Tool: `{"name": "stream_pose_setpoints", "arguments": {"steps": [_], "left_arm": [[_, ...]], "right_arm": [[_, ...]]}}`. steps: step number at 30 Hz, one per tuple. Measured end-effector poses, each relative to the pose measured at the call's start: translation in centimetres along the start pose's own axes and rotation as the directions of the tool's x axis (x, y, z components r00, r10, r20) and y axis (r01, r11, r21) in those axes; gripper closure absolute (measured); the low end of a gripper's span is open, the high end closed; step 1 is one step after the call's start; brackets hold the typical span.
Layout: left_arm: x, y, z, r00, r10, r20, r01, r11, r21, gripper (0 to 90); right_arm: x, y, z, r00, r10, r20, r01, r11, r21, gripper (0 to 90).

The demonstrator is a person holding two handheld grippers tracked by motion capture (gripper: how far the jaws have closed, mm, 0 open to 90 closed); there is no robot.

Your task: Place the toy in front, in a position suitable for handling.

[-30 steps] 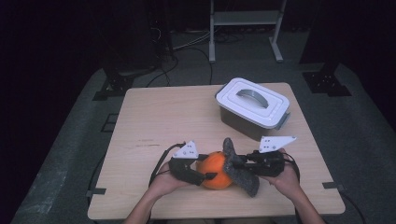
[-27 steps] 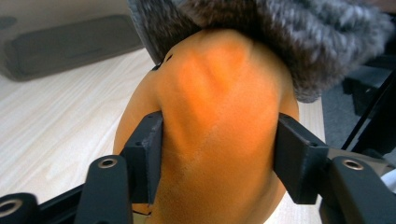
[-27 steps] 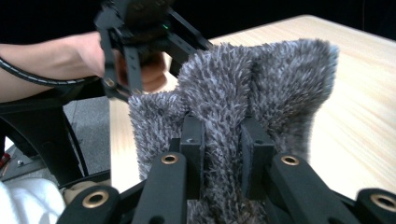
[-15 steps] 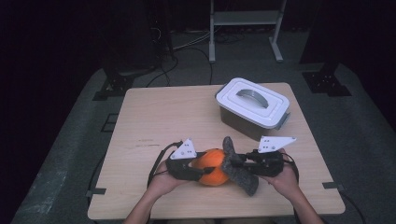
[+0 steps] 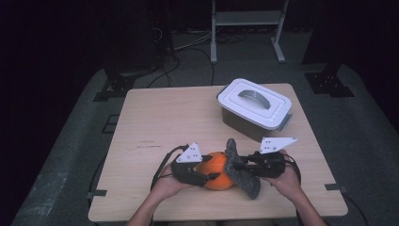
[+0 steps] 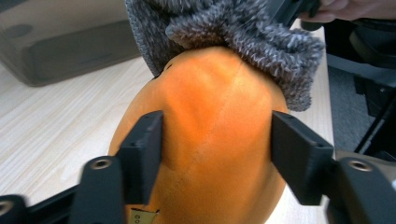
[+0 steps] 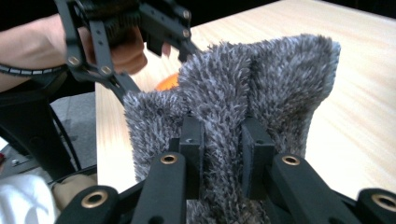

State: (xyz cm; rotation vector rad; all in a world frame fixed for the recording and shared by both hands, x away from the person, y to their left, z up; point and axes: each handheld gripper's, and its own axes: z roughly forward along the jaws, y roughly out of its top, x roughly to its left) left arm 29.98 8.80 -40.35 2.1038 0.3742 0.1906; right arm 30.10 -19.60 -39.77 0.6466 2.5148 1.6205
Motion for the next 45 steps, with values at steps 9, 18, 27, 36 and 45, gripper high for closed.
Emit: {"name": "stream_pose_setpoints", "arguments": {"steps": [9,18,27,36,45], "left_arm": [[-0.1,0.0,-0.2,0.9926,-0.003,0.122,0.003,1.0000,0.002,41.5],[0.4,-0.5,0.4,0.9977,-0.012,0.066,0.012,0.9999,0.004,30.1],[0.4,-0.4,0.2,0.9937,-0.004,0.112,0.004,1.0000,-0.001,34.2],[0.2,-0.9,1.0,0.9894,0.007,0.145,-0.014,0.9986,0.051,25.8],[0.5,-0.9,0.6,0.9835,0.017,0.180,-0.022,0.9995,0.024,32.4]], "right_arm": [[0.6,0.2,0.4,0.9989,-0.044,-0.019,0.044,0.999,0.014,73.2],[-0.8,-0.9,-0.4,0.9998,-0.007,0.021,0.006,0.999,0.044,72.2],[-1.0,-0.9,-0.6,0.9998,0.010,0.016,-0.011,0.998,0.055,72.0],[-0.6,-0.8,-0.5,0.9993,-0.013,-0.035,0.015,0.997,0.078,71.9],[-1.3,-1.8,-0.6,0.9979,0.023,-0.060,-0.016,0.994,0.112,71.6]]}}
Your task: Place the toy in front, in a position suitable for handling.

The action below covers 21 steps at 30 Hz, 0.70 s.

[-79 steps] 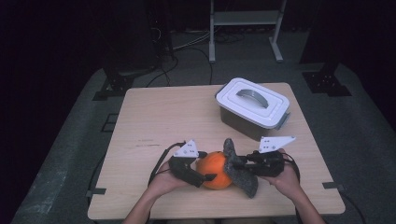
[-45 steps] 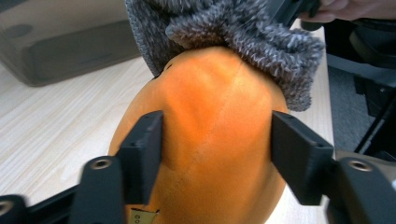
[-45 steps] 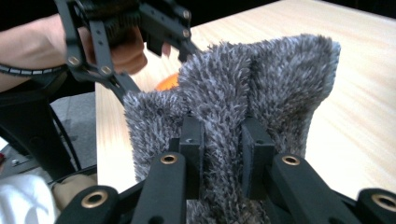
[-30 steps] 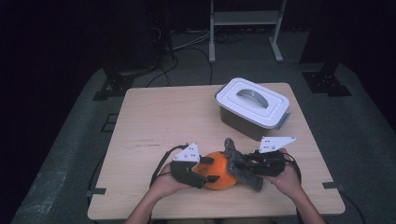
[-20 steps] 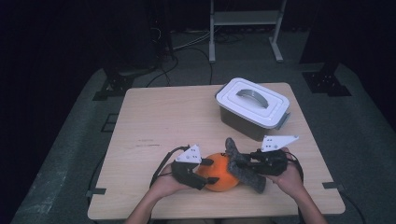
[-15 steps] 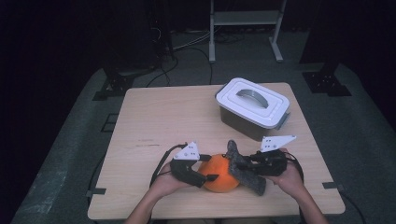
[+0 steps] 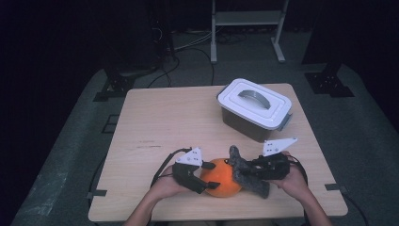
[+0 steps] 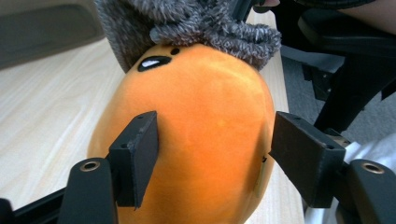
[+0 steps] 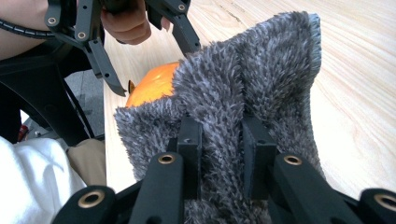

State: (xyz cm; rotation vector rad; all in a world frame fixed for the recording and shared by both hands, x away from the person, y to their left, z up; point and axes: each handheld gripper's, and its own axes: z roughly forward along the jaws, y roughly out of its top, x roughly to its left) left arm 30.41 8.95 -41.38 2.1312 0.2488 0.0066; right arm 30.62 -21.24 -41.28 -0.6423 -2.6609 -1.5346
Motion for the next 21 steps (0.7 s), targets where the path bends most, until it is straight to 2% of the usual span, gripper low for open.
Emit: {"name": "stream_pose_setpoints", "arguments": {"steps": [2,3,4,7,8,11,14,15,17,18,21], "left_arm": [[0.2,0.0,0.1,0.9988,-0.030,-0.038,0.029,0.9993,-0.025,28.8],[0.2,0.0,0.2,0.9976,-0.032,-0.062,0.031,0.9993,-0.020,24.7],[0.3,-0.1,0.4,0.9972,-0.034,-0.067,0.033,0.9992,-0.023,23.1],[0.3,-0.3,0.6,0.9983,-0.045,-0.036,0.045,0.9989,-0.016,24.6],[0.3,-0.3,0.6,0.9987,-0.050,-0.012,0.050,0.9987,-0.009,26.3],[0.0,-0.4,0.5,0.9993,-0.012,0.035,0.011,0.9999,0.011,29.0],[0.0,-0.2,0.5,0.9996,-0.023,0.013,0.023,0.9997,-0.004,27.4],[0.1,-0.1,0.4,0.9996,-0.027,-0.008,0.027,0.9995,-0.016,26.2],[0.3,-0.1,0.5,0.9986,-0.037,-0.039,0.037,0.9992,-0.017,19.8],[0.5,-0.2,0.6,0.9973,-0.054,-0.050,0.053,0.9984,-0.017,16.9],[0.8,-0.6,1.4,0.9935,-0.106,-0.042,0.106,0.9944,-0.010,9.2]], "right_arm": [[0.0,0.0,0.0,1.0000,-0.002,0.003,0.002,1.000,0.003,71.6],[0.0,0.0,0.0,1.0000,-0.002,0.002,0.002,1.000,0.004,71.6],[0.0,0.0,0.0,1.0000,-0.005,0.001,0.005,1.000,0.004,71.6],[0.1,0.1,-0.1,0.9999,-0.016,0.004,0.016,1.000,0.009,71.4],[0.1,0.2,-0.2,0.9998,-0.019,0.007,0.019,1.000,0.006,71.2],[-0.2,0.3,-0.8,0.9992,-0.008,0.040,0.008,1.000,-0.008,71.0],[-0.3,0.0,-0.6,0.9994,0.004,0.033,-0.004,1.000,0.006,71.3],[-0.2,-0.1,-0.5,0.9996,0.004,0.028,-0.005,1.000,0.014,71.3],[-0.1,-0.1,-0.4,0.9999,-0.007,0.008,0.006,1.000,0.020,71.3],[-0.1,-0.1,-0.3,0.9999,-0.010,-0.005,0.010,1.000,0.020,71.3],[0.0,-0.2,-0.2,0.9993,-0.017,-0.032,0.018,1.000,0.024,71.3]]}}
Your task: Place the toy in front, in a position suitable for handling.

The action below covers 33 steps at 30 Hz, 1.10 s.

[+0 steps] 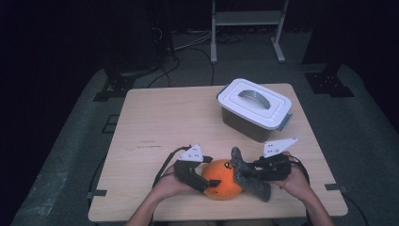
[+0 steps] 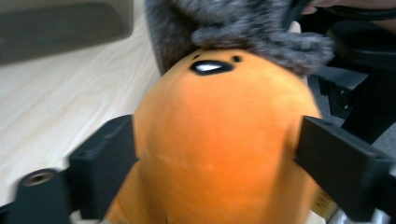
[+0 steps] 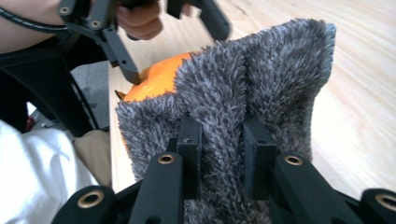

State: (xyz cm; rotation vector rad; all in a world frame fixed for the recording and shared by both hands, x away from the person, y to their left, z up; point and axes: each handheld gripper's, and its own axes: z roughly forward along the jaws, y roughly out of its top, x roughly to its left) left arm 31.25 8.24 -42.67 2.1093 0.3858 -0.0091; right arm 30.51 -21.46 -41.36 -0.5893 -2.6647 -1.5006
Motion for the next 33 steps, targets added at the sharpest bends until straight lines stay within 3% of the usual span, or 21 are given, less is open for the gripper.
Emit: {"name": "stream_pose_setpoints", "arguments": {"steps": [2,5,7,9,12,14,17,20,26,30,33], "left_arm": [[0.0,-0.2,0.4,0.9997,-0.015,0.020,0.015,0.9999,-0.001,11.4],[-0.4,-0.1,0.2,0.9996,0.027,0.004,-0.027,0.9996,0.003,33.2],[-0.5,0.0,-0.2,0.9994,0.035,-0.006,-0.035,0.9994,-0.004,42.7],[-0.6,0.2,-0.7,0.9991,0.037,-0.022,-0.037,0.9992,-0.014,46.2],[-0.8,0.6,-1.7,0.9938,0.074,-0.083,-0.077,0.9967,-0.027,48.6],[-0.7,0.8,-2.2,0.9910,0.084,-0.104,-0.088,0.9958,-0.025,49.0],[-0.4,0.3,-2.1,0.9898,0.089,-0.111,-0.088,0.9960,0.016,48.5],[-0.1,0.1,-2.0,0.9929,0.072,-0.095,-0.071,0.9974,0.011,47.8],[0.1,-0.3,-1.9,0.9951,0.059,-0.080,-0.058,0.9983,0.011,42.4],[0.2,0.0,-2.0,0.9950,0.040,-0.092,-0.041,0.9991,-0.013,29.4],[0.4,-0.2,-1.7,0.9957,0.022,-0.090,-0.023,0.9996,-0.017,29.2]], "right_arm": [[0.0,0.0,0.0,1.0000,0.001,-0.004,-0.001,1.000,0.001,71.2],[0.1,0.0,-0.1,1.0000,-0.002,0.005,0.002,1.000,-0.001,71.4],[0.1,0.2,-0.2,0.9999,-0.002,0.015,0.002,1.000,-0.019,71.8],[0.3,0.5,-0.3,0.9995,-0.004,0.030,0.005,0.999,-0.040,72.2],[0.5,1.0,-0.2,0.9990,-0.010,0.043,0.013,0.996,-0.084,72.4],[0.7,1.2,0.1,0.9984,-0.016,0.054,0.020,0.996,-0.091,72.4],[0.5,1.1,1.1,0.9980,-0.011,0.062,0.014,0.999,-0.043,72.3],[0.2,0.6,1.9,0.9987,0.006,0.050,-0.005,1.000,-0.012,72.3],[-0.4,-0.1,1.7,0.9982,0.030,0.051,-0.031,0.999,0.017,72.0],[-0.4,-0.1,1.8,0.9978,0.034,0.057,-0.036,0.999,0.024,72.1],[-0.5,-0.1,1.8,0.9978,0.036,0.056,-0.037,0.999,0.027,72.0]]}}
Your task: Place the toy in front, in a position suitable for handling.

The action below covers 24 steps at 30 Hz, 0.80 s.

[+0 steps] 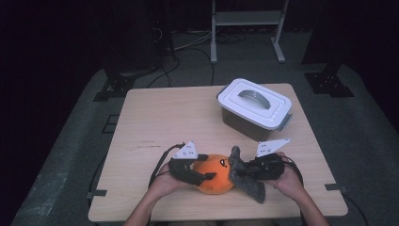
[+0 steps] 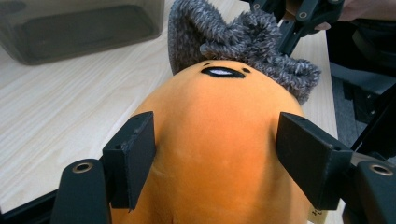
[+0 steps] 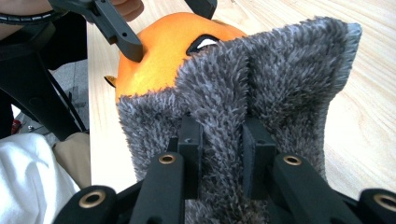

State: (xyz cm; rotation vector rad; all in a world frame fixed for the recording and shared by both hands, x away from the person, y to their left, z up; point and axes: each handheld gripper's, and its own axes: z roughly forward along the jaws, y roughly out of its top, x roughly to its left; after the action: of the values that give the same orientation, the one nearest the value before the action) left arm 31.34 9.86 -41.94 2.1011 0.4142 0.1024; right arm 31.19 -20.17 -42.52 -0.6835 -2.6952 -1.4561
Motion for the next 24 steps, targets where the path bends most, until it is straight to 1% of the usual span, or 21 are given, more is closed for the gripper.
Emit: {"name": "stream_pose_setpoints", "arguments": {"steps": [2,4,5,7,8,10,12,14,18,19,22,24], "left_arm": [[0.0,-0.2,0.1,1.0000,-0.002,0.007,0.002,1.0000,-0.002,30.0],[-0.1,-0.2,0.1,0.9999,0.005,0.009,-0.005,1.0000,-0.002,29.9],[-0.1,-0.2,0.1,0.9999,0.010,0.007,-0.010,0.9999,0.001,29.6],[-0.1,-0.3,0.1,0.9999,0.016,0.006,-0.016,0.9999,-0.001,28.8],[-0.1,-0.4,0.0,0.9998,0.019,0.007,-0.019,0.9998,0.000,28.4],[-0.1,-0.4,0.0,0.9997,0.020,0.009,-0.020,0.9998,-0.004,28.0],[-0.1,-0.4,0.1,0.9997,0.024,0.010,-0.024,0.9997,-0.005,27.1],[-0.2,-0.4,0.1,0.9995,0.029,0.010,-0.029,0.9996,0.001,26.4],[-0.2,-0.4,0.1,0.9995,0.029,0.014,-0.029,0.9996,0.002,24.3],[-0.2,-0.4,0.2,0.9995,0.029,0.015,-0.029,0.9996,0.001,23.9],[-0.3,-0.4,0.3,0.9993,0.035,0.013,-0.035,0.9994,0.004,22.0],[-0.4,-0.3,0.3,0.9991,0.040,0.013,-0.040,0.9992,0.010,21.5]], "right_arm": [[0.0,0.0,0.0,1.0000,0.000,-0.003,0.000,1.000,0.004,72.1],[0.0,0.0,-0.1,1.0000,-0.003,0.004,0.003,1.000,0.015,72.1],[0.1,-0.1,-0.3,0.9998,-0.007,0.020,0.006,0.999,0.034,72.0],[0.2,-0.2,-0.8,0.9975,-0.021,0.067,0.016,0.997,0.079,72.4],[0.2,-0.4,-1.2,0.9971,-0.016,0.074,0.009,0.997,0.082,72.4],[0.1,-0.8,-2.4,0.9970,0.006,0.077,-0.011,0.998,0.067,72.5],[-0.1,-1.0,-3.8,0.9953,0.016,0.096,-0.021,0.998,0.055,72.4],[-0.3,-1.6,-5.3,0.9927,0.022,0.118,-0.030,0.997,0.066,72.3],[-0.6,-3.2,-7.7,0.9839,0.055,0.170,-0.070,0.994,0.085,72.4],[-0.6,-3.7,-8.5,0.9801,0.067,0.187,-0.084,0.993,0.088,72.3],[-0.6,-4.9,-10.9,0.9697,0.099,0.224,-0.116,0.991,0.065,72.4],[-0.5,-5.4,-12.5,0.9588,0.105,0.264,-0.127,0.990,0.066,72.3]]}}
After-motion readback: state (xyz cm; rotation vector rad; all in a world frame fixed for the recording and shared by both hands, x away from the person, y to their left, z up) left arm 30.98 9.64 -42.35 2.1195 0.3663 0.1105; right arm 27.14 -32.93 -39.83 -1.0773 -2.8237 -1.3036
